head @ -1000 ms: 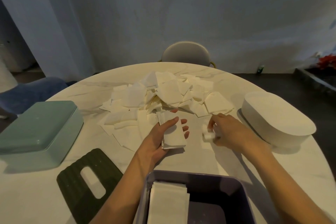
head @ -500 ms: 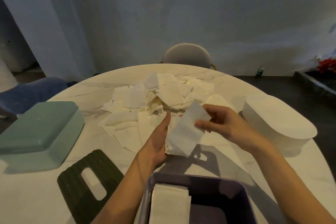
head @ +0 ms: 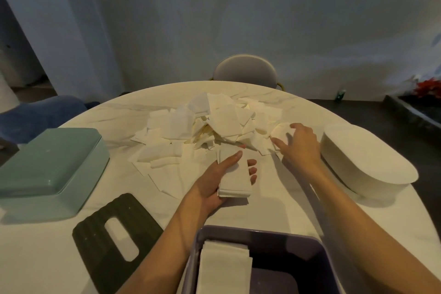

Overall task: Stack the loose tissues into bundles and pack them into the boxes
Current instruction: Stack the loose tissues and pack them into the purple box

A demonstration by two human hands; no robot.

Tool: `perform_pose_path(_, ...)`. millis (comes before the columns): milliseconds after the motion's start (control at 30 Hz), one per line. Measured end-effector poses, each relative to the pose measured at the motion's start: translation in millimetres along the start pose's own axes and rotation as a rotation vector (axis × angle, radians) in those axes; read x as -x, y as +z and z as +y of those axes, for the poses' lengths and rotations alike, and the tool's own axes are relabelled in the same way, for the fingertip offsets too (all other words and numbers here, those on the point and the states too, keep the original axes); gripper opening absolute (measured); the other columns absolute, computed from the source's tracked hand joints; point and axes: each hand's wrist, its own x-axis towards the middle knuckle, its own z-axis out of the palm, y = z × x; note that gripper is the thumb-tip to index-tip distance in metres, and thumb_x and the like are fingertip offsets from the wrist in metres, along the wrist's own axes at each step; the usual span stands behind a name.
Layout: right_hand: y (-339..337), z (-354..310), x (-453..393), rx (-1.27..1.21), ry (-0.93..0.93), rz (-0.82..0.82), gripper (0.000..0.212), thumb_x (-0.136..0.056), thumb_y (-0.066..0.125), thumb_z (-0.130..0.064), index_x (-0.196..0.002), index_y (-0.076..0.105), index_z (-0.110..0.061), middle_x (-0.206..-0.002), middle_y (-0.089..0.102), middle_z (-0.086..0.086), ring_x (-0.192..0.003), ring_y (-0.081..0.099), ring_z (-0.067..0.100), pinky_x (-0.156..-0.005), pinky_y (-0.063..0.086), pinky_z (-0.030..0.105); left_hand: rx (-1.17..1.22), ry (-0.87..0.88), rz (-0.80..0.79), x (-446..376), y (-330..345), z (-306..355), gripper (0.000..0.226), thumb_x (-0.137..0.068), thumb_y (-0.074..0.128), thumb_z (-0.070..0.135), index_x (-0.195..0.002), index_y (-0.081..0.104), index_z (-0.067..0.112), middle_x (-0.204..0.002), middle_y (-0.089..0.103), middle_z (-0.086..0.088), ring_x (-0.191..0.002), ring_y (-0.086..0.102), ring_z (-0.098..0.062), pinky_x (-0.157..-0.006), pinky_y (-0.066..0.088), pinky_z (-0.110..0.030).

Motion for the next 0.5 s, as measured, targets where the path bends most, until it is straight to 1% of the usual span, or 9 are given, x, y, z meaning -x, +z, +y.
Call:
perform_pose_path(67,5.5,2.6,-13.4,0.155,0.029,-0.058,0.074,-0.084,0.073,-0.059,-0.138,0.051,-0.014,-0.138,0.058,0.011,-0.120,0.058,0.033,-0.101,0.051,0.047,0.011,0.015,0.012,-1.0,-1.2,1.4,0.056,-0.093,0.071,0.020,-0.141,0.055,-0.003,-0.104,0.070,-0.020,-0.086,0.071,-0.028,-0.077,0.064,-0.038)
perform_pose_path(133,9.8,3.5,-17.8,0.279,0.018,-0.092,0.075,-0.084,0.071,-0.062,-0.137,0.050,-0.015,-0.137,0.059,0.011,-0.119,0.057,0.033,-0.102,0.049,0.048,0.016,0.028,0.017,-1.3,-2.1,2.8,0.057,-0.091,0.072,0.020,-0.140,0.056,-0.004,-0.105,0.070,-0.020,-0.087,0.071,-0.028,-0.079,0.064,-0.039)
perform_pose_path(200,11.6,2.5,-17.8,0.370,-0.019,-0.033,0.071,-0.085,0.072,-0.059,-0.137,0.050,-0.016,-0.135,0.060,0.010,-0.120,0.055,0.032,-0.102,0.045,0.046,0.024,0.032,0.024,-2.5,-3.4,3.5,0.057,-0.091,0.073,0.021,-0.141,0.056,-0.003,-0.107,0.070,-0.020,-0.089,0.072,-0.029,-0.079,0.064,-0.040)
perform_pose_path(233,11.3,1.1,-16.9,0.372,-0.039,0.000,0.067,-0.085,0.074,-0.054,-0.136,0.051,-0.017,-0.134,0.061,0.010,-0.119,0.054,0.032,-0.101,0.044,0.046,0.025,0.038,0.031,-2.3,-3.2,3.8,0.057,-0.091,0.073,0.021,-0.141,0.056,-0.002,-0.109,0.071,-0.021,-0.089,0.072,-0.030,-0.079,0.064,-0.040)
perform_pose_path(267,11.5,0.0,-16.0,0.344,-0.052,0.020,0.065,-0.084,0.078,-0.047,-0.136,0.051,-0.018,-0.131,0.062,0.010,-0.118,0.054,0.032,-0.100,0.044,0.045,0.024,0.045,0.040,-2.0,-3.0,3.9,0.057,-0.091,0.073,0.020,-0.140,0.057,-0.002,-0.110,0.071,-0.021,-0.090,0.073,-0.030,-0.079,0.064,-0.040)
perform_pose_path(333,10.9,-1.0,-14.0,0.201,-0.017,0.005,0.069,-0.081,0.083,-0.035,-0.137,0.047,-0.018,-0.129,0.063,0.012,-0.114,0.056,0.033,-0.098,0.048,0.047,0.025,0.057,0.053,-2.6,-3.6,2.9,0.057,-0.091,0.073,0.019,-0.141,0.056,-0.004,-0.111,0.070,-0.022,-0.090,0.073,-0.030,-0.078,0.064,-0.040)
perform_pose_path(400,7.4,-1.1,-12.5,0.015,0.055,-0.020,0.073,-0.082,0.084,-0.035,-0.140,0.043,-0.019,-0.130,0.062,0.014,-0.115,0.058,0.035,-0.100,0.051,0.052,0.026,0.072,0.058,-1.9,-3.7,2.1,0.059,-0.091,0.073,0.019,-0.141,0.055,-0.005,-0.112,0.070,-0.023,-0.091,0.073,-0.030,-0.077,0.063,-0.039)
perform_pose_path(467,0.5,-2.5,-10.8,-0.117,0.093,-0.004,0.065,-0.086,0.080,-0.038,-0.137,0.046,-0.019,-0.129,0.064,0.013,-0.115,0.061,0.035,-0.104,0.047,0.053,0.034,0.079,0.063,-1.8,-4.2,1.9,0.056,-0.092,0.073,0.018,-0.140,0.055,-0.004,-0.113,0.070,-0.023,-0.091,0.073,-0.031,-0.077,0.064,-0.040)
perform_pose_path(500,-3.6,-3.4,-10.5,-0.136,0.091,0.017,0.060,-0.087,0.079,-0.037,-0.135,0.049,-0.019,-0.126,0.065,0.012,-0.114,0.061,0.033,-0.106,0.045,0.051,0.042,0.080,0.066,-1.2,-3.7,2.0,0.054,-0.093,0.072,0.019,-0.140,0.056,-0.003,-0.112,0.070,-0.023,-0.090,0.073,-0.031,-0.078,0.064,-0.041)
